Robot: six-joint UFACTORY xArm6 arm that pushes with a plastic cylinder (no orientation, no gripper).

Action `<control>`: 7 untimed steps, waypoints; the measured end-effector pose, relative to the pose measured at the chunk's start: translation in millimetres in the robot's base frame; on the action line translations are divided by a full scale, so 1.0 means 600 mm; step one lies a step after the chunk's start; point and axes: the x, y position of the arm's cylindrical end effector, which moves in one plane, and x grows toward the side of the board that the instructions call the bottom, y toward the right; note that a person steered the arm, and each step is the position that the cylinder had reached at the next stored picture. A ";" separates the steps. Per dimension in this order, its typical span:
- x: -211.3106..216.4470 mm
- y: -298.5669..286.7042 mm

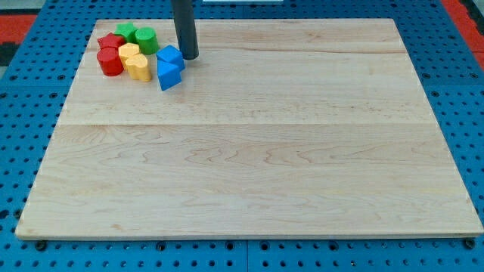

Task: Move blue triangle and blue cube towards down

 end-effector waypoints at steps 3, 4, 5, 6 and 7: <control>-0.001 -0.001; -0.027 -0.035; 0.015 -0.067; 0.130 -0.066; 0.220 -0.066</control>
